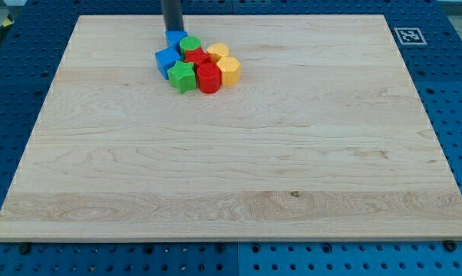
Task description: Put the blue triangle in between the blue cube and the green circle
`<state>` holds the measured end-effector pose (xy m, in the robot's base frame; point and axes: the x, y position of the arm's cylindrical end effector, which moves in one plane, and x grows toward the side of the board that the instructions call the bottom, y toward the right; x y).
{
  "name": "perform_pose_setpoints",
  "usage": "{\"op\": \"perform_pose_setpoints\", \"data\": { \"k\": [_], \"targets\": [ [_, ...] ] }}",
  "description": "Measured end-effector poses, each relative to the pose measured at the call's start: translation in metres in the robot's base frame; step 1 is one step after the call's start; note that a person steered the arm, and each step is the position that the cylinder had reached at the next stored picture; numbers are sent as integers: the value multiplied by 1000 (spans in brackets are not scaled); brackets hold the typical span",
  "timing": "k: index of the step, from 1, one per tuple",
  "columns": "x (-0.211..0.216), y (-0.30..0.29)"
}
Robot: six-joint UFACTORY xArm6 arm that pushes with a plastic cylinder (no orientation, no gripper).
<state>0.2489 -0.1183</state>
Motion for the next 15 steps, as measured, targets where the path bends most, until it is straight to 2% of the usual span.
{"op": "perform_pose_setpoints", "data": {
  "k": [1,6,10,15],
  "targets": [
    [-5,-21],
    [-6,2],
    [30,2],
    [16,25]
  ]
}}
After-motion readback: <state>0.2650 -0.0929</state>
